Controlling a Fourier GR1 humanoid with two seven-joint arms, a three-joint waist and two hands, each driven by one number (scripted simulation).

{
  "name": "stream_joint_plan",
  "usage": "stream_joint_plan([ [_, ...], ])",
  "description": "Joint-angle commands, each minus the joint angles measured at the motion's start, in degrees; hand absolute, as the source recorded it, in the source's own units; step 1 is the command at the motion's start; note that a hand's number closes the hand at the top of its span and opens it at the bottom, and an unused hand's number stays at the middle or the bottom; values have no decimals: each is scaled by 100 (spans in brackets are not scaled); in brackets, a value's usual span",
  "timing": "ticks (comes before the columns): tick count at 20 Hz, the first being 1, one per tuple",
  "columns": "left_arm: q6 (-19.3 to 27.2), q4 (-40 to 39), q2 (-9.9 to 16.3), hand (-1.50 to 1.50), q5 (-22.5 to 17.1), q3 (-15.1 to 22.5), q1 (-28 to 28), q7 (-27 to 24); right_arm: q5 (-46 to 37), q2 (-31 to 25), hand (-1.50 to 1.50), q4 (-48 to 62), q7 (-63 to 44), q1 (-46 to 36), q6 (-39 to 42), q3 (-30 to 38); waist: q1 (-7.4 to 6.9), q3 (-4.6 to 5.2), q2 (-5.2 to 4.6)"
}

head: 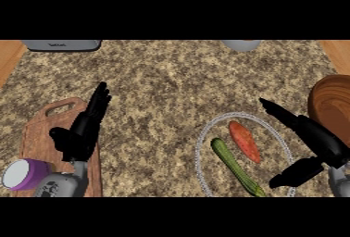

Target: Pick the sweet potato from the placemat and place it in the bowl

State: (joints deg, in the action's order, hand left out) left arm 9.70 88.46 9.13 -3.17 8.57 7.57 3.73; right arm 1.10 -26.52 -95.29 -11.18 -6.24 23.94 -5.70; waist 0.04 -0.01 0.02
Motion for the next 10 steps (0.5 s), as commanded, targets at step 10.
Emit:
stream_joint_plan([
  [10, -315, 9, -257, 0, 212, -218, -116, -11, 42, 712, -150, 220, -270, 178, 504, 422, -3, 1, 0],
])
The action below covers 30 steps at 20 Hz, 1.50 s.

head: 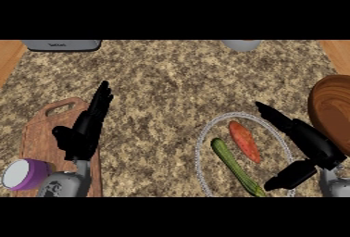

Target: Pick the sweet potato from the placemat and place it in the bowl

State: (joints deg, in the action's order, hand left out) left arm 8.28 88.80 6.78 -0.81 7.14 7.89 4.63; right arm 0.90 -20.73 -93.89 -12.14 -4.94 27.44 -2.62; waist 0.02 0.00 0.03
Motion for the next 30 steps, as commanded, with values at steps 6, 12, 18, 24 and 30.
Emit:
stream_joint_plan([
  [6, -323, -70, -72, 0, 26, -266, 44, -37, -690, 531, -150, 1146, 654, -289, -42, 82, -10, 0, -4],
  [12, -423, 174, -144, 0, 37, -385, -123, 56, -937, 657, -150, 901, 588, -194, -42, 153, -7, 0, 0],
  [18, -198, -222, -258, 0, 368, -303, 68, -132, -2078, 632, -150, 1777, 1138, -329, -692, -153, -9, 0, -5],
  [24, -465, -219, -178, 0, 194, -533, 65, -141, -2475, 874, -150, 2944, 1889, -695, -827, -218, -19, -1, -7],
  [30, -320, -162, -308, 0, 337, -408, 377, 255, -3060, 648, 150, 2223, 2501, -386, -657, -944, -2, -2, -2],
])
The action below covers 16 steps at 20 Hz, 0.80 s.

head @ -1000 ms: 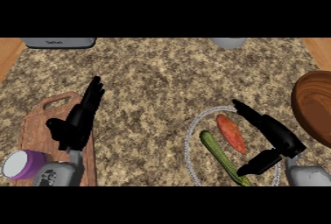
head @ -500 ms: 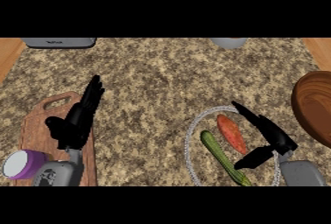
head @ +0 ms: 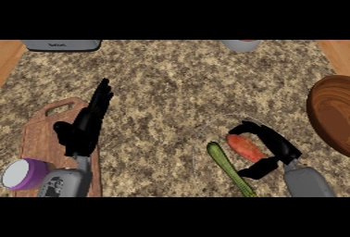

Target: Pick the sweet potato from the placemat and place it in the bowl

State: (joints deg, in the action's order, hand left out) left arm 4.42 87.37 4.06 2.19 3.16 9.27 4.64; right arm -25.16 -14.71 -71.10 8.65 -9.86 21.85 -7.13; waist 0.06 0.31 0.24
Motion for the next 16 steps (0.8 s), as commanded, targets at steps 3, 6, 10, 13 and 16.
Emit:
stream_joint_plan([
  [3, -96, 65, 79, 0, -34, -88, 153, 291, -656, -15, 150, 362, 1150, 213, -369, -465, -19, -34, -26],
  [6, -43, -96, -52, 0, 25, -64, 114, -13, -517, 146, 150, 447, 904, 27, -94, -362, -16, -32, -26],
  [10, -80, -88, -5, 0, -1, -147, -74, -132, -220, 163, 150, -154, 784, 242, 172, -222, 4, -30, -19],
  [13, -43, 690, -3, 0, -11, 2, -272, 433, 145, -430, 150, -1668, 1021, 1629, 371, -46, 84, -29, 23],
  [16, 102, 337, -57, 0, 172, -7, -366, 50, 441, -940, 150, -2625, 1754, 2834, 394, 217, 276, -24, 46],
])
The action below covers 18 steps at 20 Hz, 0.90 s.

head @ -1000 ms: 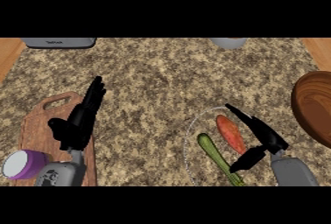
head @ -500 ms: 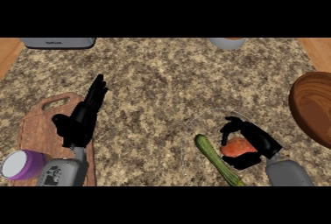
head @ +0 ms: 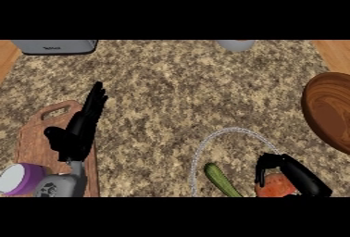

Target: Pick the sweet potato from the placemat and place it in the bowl

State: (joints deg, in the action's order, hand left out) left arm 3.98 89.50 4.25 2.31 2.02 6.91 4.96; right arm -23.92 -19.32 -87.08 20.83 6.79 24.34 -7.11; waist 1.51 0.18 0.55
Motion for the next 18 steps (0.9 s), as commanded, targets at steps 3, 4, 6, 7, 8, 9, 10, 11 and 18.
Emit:
stream_joint_plan([
  [3, 106, 252, 24, 0, 9, -72, -163, 174, 931, -557, 150, -1772, 1291, 1859, 214, 642, 169, -13, 30],
  [4, 76, 202, -70, 0, 63, 76, -363, -14, 1232, -575, 150, -1940, 1394, 1989, 349, 837, 114, -12, 10],
  [6, -11, 160, 5, 0, -9, -11, -288, -127, 1655, -686, 150, -2460, 1515, 2139, 435, 1313, 86, -9, -4],
  [7, 227, 134, -110, 0, 183, 76, -43, 182, 1672, -644, 150, -2887, 1498, 2323, 368, 1367, 121, -10, -3],
  [8, 130, 123, -62, 0, 67, -2, -25, 125, 1671, -523, 150, -3219, 1485, 2431, 234, 1417, 96, -9, -8],
  [9, 180, 161, -80, 0, 153, 62, -66, 166, 1832, -592, 150, -3468, 1714, 2738, 232, 1716, 162, -9, 9],
  [10, 165, -110, -166, 0, 164, 93, -224, -221, 2073, -584, 150, -3657, 1562, 2735, 223, 2020, 123, -5, -14],
  [11, 100, 55, -40, 0, 117, 27, -35, 49, 2306, -492, 150, -4111, 1177, 2692, 191, 2124, 83, -3, -15],
  [18, 2, 18, 40, 0, 33, -78, 176, 126, 3777, -666, 150, -5496, -78, 3283, 241, 3909, -14, -7, -39],
])
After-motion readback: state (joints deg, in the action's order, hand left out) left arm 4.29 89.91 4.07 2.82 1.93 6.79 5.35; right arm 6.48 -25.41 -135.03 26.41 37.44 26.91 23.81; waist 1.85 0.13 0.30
